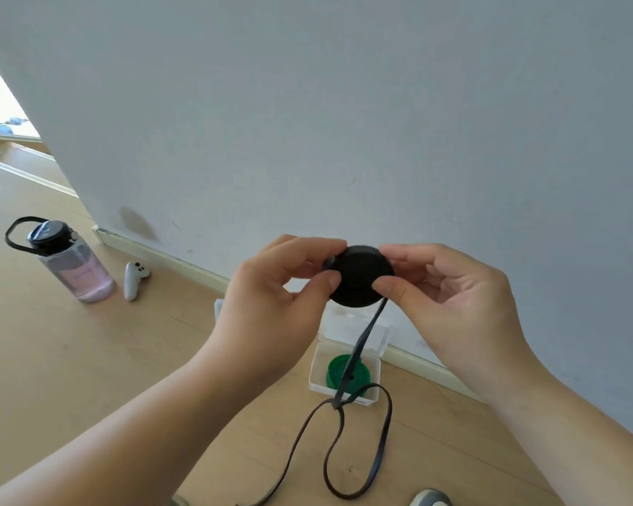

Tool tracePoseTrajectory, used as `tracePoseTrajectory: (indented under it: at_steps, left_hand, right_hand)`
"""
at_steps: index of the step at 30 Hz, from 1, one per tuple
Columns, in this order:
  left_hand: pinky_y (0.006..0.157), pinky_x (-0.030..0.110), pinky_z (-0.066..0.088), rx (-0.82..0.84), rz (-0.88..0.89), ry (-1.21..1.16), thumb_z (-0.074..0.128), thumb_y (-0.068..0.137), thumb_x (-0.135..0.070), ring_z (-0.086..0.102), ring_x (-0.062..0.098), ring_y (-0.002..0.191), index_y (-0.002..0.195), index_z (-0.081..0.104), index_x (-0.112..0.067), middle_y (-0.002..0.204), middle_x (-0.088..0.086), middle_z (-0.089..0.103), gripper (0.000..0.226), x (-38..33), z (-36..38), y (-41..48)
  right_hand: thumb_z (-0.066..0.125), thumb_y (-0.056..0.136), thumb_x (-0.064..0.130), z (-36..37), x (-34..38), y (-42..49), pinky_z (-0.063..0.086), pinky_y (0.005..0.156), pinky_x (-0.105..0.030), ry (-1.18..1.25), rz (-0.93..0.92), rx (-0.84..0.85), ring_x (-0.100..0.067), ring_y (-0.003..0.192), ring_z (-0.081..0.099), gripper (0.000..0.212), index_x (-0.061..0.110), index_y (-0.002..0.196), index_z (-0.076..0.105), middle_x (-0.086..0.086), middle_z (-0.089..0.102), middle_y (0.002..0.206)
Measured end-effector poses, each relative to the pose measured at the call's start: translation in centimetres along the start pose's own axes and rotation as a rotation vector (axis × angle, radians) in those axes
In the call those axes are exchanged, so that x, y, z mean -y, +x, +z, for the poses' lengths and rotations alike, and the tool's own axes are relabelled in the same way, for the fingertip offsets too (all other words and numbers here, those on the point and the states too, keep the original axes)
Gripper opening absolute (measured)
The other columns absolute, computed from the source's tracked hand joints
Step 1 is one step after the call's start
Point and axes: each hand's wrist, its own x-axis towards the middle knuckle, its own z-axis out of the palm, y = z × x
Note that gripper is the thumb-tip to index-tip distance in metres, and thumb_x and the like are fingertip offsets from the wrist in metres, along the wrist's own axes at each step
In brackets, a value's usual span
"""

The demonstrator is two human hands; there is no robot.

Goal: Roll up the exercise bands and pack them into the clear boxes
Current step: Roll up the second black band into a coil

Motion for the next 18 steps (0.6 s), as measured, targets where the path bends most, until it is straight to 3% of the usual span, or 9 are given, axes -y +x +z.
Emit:
tracePoseTrajectory:
  at_steps: [2,4,7,9,12,14,18]
  left_hand:
    - [0.083,0.033,0.063,-0.028,-0.1,-0.2,0.073,0.091,0.002,0.075,0.018,0.098,0.103,0.077,-0.023,0.097,0.001,0.078,0.028,0.01,0.07,0.07]
    - [0.084,0.035,0.063,0.004,-0.198,-0.349,0.072,0.091,0.003,0.074,0.026,0.099,0.096,0.074,-0.018,0.098,0.01,0.076,0.022,-0.33,0.33,-0.08]
    - [0.08,0.015,0.057,0.101,-0.156,-0.054,0.075,0.092,-0.012,0.072,0.006,0.093,0.088,0.069,-0.019,0.092,-0.005,0.075,0.009,-0.23,0.63,-0.47]
    - [0.08,0.01,0.054,0.073,-0.056,0.134,0.076,0.091,-0.02,0.069,-0.001,0.094,0.095,0.069,-0.022,0.095,-0.012,0.072,0.008,-0.3,0.65,-0.57]
    - [0.084,0.01,0.054,0.065,0.053,0.154,0.074,0.091,-0.01,0.069,-0.001,0.1,0.113,0.067,-0.026,0.104,-0.017,0.072,0.028,-0.48,0.39,-0.57]
    - [0.082,0.01,0.055,0.143,0.097,0.204,0.071,0.091,-0.002,0.069,-0.002,0.099,0.112,0.069,-0.027,0.101,-0.021,0.073,0.033,-0.52,0.31,-0.61]
    - [0.071,0.007,0.053,0.112,-0.023,0.149,0.071,0.09,-0.001,0.067,-0.004,0.096,0.107,0.07,-0.032,0.095,-0.021,0.073,0.034,-0.5,0.11,-0.56]
  right_hand:
    - [0.079,0.085,0.004,0.03,0.08,-0.04,0.058,0.091,-0.023,0.029,-0.013,0.013,-0.01,0.095,0.076,0.038,0.034,0.107,0.077,0.013,0.08,0.096]
    - [0.074,0.09,0.003,0.02,-0.01,-0.06,0.055,0.088,-0.017,0.001,-0.045,0.004,-0.008,0.094,0.074,0.04,0.038,0.109,0.076,0.014,0.079,0.099]
    - [0.065,0.095,-0.003,-0.08,-0.55,0.02,0.05,0.078,-0.014,-0.151,-0.144,0.022,-0.012,0.088,0.068,0.042,0.035,0.108,0.078,0.006,0.074,0.093]
    - [0.064,0.096,-0.005,-0.12,-0.8,0.09,0.049,0.074,-0.016,-0.193,-0.177,0.056,-0.017,0.087,0.066,0.04,0.03,0.107,0.08,0.0,0.07,0.091]
    - [0.066,0.094,-0.006,-0.24,-0.75,0.17,0.053,0.079,-0.018,-0.187,-0.196,0.106,-0.018,0.09,0.07,0.036,0.025,0.104,0.082,0.001,0.07,0.09]
    - [0.068,0.092,-0.006,-0.08,-0.68,0.0,0.055,0.08,-0.019,-0.21,-0.204,0.121,-0.016,0.09,0.072,0.034,0.023,0.099,0.083,0.005,0.072,0.089]
    - [0.082,0.083,0.005,0.05,-0.35,0.12,0.056,0.081,-0.014,-0.137,-0.024,0.009,-0.003,0.085,0.074,0.029,0.034,0.087,0.08,0.016,0.078,0.083]
